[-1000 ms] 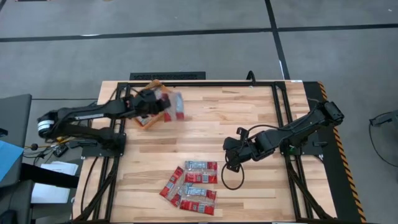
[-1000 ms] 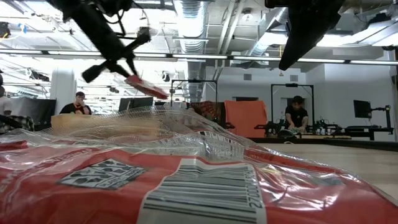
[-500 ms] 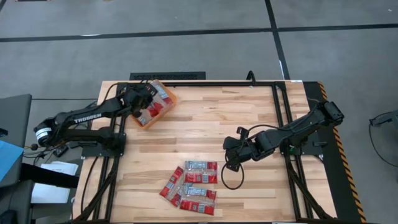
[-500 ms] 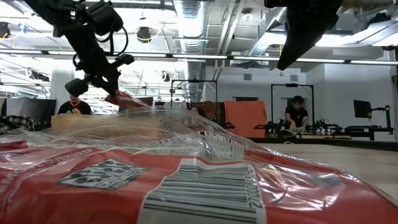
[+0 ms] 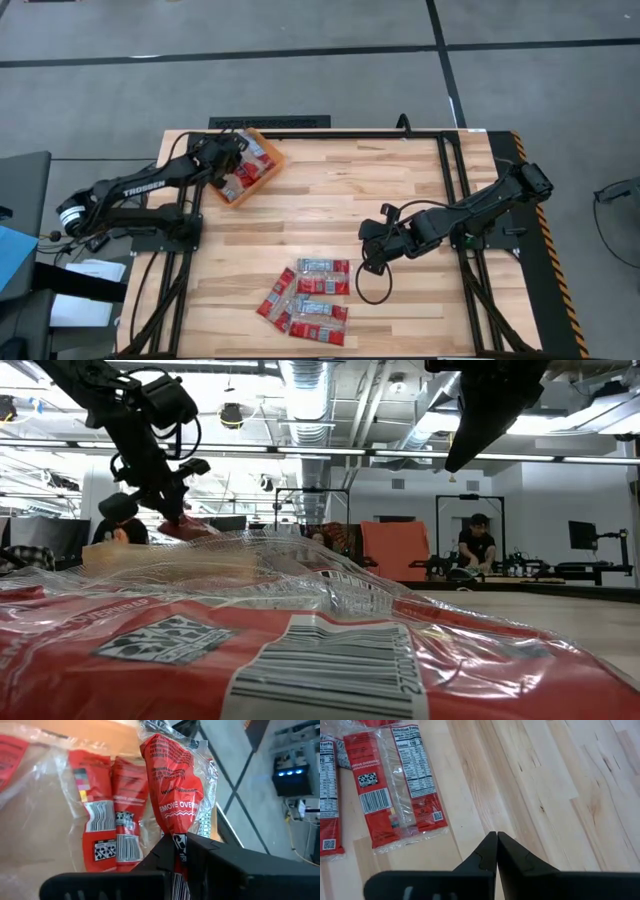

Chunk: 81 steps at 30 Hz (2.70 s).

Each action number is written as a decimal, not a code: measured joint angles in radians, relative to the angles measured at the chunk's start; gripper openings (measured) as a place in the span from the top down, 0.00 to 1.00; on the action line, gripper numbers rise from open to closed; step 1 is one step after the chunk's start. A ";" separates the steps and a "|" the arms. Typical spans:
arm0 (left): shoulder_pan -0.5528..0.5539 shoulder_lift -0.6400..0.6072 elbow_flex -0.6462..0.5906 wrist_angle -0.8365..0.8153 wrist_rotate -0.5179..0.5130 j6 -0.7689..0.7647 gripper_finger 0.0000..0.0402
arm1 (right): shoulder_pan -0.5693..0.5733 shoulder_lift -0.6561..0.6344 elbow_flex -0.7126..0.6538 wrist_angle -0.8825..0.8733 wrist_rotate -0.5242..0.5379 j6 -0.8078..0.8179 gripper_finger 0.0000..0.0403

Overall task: Sort popcorn bags into baskets
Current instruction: Put the red popcorn pack into the orange bin, then put the top red popcorn pack into the orange bin

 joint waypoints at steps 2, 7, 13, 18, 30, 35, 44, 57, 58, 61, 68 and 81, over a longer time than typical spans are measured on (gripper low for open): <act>0.000 0.017 0.000 -0.002 0.009 -0.021 0.99 | 0.000 0.000 0.000 0.000 0.000 0.000 0.92; 0.000 0.061 0.000 0.009 0.016 -0.032 0.94 | 0.000 0.000 0.000 0.000 0.000 0.000 0.94; 0.003 0.073 0.000 0.022 -0.008 -0.038 0.74 | 0.000 0.000 0.000 0.000 0.000 0.000 0.93; 0.009 0.073 0.001 0.023 -0.001 -0.014 0.55 | 0.000 0.000 0.000 0.000 0.000 0.000 0.90; 0.012 -0.075 0.010 0.041 0.294 0.484 0.41 | 0.004 0.000 0.000 0.000 -0.008 0.000 0.92; -0.030 -0.090 0.010 0.042 0.307 0.543 0.43 | 0.003 0.000 0.000 0.000 -0.008 0.000 0.91; -0.054 0.067 0.010 0.055 0.254 0.613 0.74 | 0.002 0.000 0.000 0.000 -0.004 0.002 0.91; -0.044 0.192 0.010 0.021 0.253 0.616 0.99 | 0.003 0.000 0.000 0.000 -0.008 0.019 0.94; -0.043 0.191 0.010 0.023 0.253 0.616 0.99 | 0.003 0.000 0.000 0.000 -0.008 0.019 0.94; -0.043 0.173 0.010 0.027 0.253 0.617 0.99 | 0.002 0.000 0.000 0.000 -0.008 0.018 0.92; -0.042 0.065 0.010 0.026 0.300 0.742 0.99 | 0.002 0.000 0.000 0.000 -0.008 0.009 0.91; -0.425 -0.003 0.010 0.176 0.648 0.870 0.48 | 0.012 0.000 -0.037 0.028 -0.044 0.011 0.85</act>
